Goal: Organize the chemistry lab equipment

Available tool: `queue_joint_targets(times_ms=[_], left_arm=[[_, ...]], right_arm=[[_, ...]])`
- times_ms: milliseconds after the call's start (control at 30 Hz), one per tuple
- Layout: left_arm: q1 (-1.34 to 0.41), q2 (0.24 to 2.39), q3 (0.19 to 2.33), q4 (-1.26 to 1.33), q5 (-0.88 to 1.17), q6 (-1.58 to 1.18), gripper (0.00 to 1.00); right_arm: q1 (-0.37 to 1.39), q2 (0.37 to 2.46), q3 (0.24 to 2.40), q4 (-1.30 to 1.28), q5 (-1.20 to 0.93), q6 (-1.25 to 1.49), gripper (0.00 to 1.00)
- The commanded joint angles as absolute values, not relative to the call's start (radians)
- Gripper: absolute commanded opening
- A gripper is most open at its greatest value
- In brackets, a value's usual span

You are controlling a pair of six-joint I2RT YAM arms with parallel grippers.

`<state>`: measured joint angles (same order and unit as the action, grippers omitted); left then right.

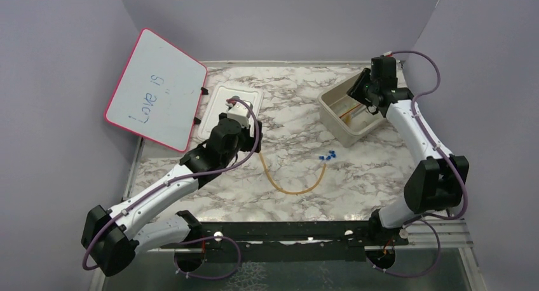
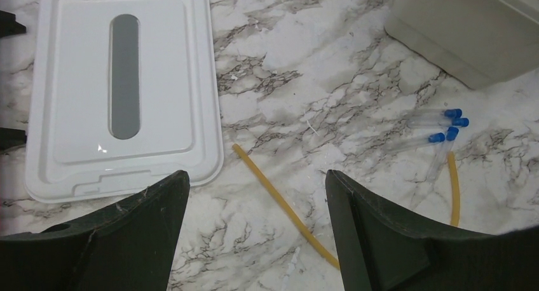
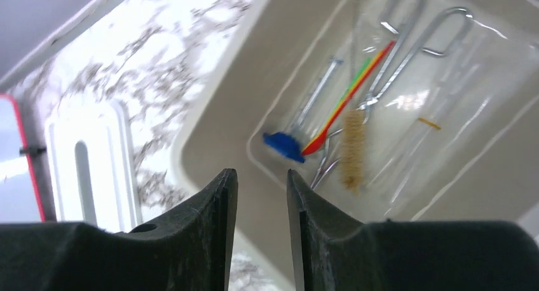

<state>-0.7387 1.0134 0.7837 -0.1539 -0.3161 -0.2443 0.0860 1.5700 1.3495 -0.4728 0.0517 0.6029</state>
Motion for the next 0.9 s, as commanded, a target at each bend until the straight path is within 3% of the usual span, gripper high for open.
queue_joint_targets(times_ms=[0, 333, 633, 867], left_arm=[[-0.733, 1.082, 0.801, -0.186, -0.271, -0.305, 0.81], [-0.723, 1.069, 0.796, -0.249, -0.43, -0.408, 0.78], [-0.718, 0.935, 0.76, -0.234, -0.584, -0.408, 0.78], [-0.716, 0.892, 0.758, -0.236, -0.679, -0.365, 0.8]], right_arm=[[0.202, 1.481, 1.361, -0.556, 0.056, 0.473, 0.39], [0.591, 1.414, 1.165, -0.529, 0.052, 0.39, 0.41], [0.922, 1.605, 1.134, -0.552, 0.066, 0.343, 0.43], [1.071, 1.73, 1.173, -0.583, 0.081, 0.341, 0.43]])
